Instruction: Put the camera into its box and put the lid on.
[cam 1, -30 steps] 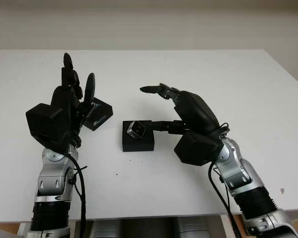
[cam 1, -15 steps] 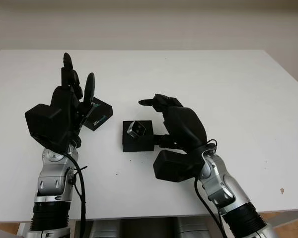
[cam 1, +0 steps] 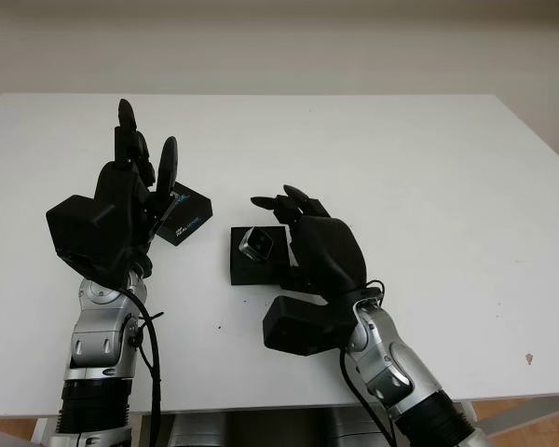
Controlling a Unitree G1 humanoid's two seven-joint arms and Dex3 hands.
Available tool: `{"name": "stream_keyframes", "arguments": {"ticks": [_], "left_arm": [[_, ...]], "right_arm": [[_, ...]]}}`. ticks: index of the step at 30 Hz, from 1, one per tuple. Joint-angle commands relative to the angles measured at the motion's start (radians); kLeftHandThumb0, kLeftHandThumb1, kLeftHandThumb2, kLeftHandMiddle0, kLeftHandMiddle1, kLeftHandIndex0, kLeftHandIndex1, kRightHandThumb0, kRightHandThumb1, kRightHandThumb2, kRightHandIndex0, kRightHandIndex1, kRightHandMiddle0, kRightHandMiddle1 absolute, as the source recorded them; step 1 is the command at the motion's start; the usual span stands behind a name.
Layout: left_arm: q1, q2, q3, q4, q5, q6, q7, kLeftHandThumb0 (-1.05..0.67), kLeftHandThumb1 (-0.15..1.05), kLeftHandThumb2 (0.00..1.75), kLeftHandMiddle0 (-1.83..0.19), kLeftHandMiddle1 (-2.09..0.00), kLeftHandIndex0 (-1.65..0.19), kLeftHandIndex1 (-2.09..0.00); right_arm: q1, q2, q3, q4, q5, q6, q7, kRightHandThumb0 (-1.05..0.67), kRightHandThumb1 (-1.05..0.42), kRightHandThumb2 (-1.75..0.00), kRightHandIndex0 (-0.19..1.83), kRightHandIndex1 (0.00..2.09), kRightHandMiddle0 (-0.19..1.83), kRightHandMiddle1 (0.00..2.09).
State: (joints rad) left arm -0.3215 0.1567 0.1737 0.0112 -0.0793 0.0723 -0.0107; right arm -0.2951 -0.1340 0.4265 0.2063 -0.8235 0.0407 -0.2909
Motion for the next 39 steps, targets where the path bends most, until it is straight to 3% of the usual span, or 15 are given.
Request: {"name": "stream_keyframes", "arguments": {"ticks": [1, 8, 27, 39], "left_arm": [[-0.011, 0.009, -0.002, -0.002, 0.004, -0.007, -0.003, -0.6, 1.05, 0.52, 0.19, -0.01, 0.19, 0.0], [-0.009, 0.008, 0.0, -0.003, 0.006, 0.0, -0.001, -0.57, 1.05, 0.53, 0.19, -0.02, 0.19, 0.0], [-0.006, 0.016, -0.001, -0.005, 0.013, -0.006, -0.012, -0.56, 1.05, 0.56, 0.19, 0.0, 0.19, 0.0], [-0.007, 0.014, 0.002, -0.017, 0.009, 0.002, -0.007, -0.58, 1.05, 0.53, 0.19, 0.0, 0.19, 0.0]], "right_arm": [[-0.024, 0.013, 0.001, 0.022, -0.001, -0.001, -0.025, -0.76, -0.97, -0.05, 0.21, 0.22, 0.17, 0.76], [-0.054, 0.016, -0.004, 0.116, 0.019, -0.043, -0.106, -0.7, -0.96, -0.05, 0.29, 0.24, 0.2, 0.94], [-0.067, 0.014, 0.007, 0.159, 0.035, -0.055, -0.119, -0.63, -0.97, -0.05, 0.36, 0.29, 0.27, 1.08], [-0.071, -0.039, 0.067, 0.155, -0.091, -0.024, -0.146, -0.62, -1.01, -0.06, 0.44, 0.39, 0.46, 1.26]]}}
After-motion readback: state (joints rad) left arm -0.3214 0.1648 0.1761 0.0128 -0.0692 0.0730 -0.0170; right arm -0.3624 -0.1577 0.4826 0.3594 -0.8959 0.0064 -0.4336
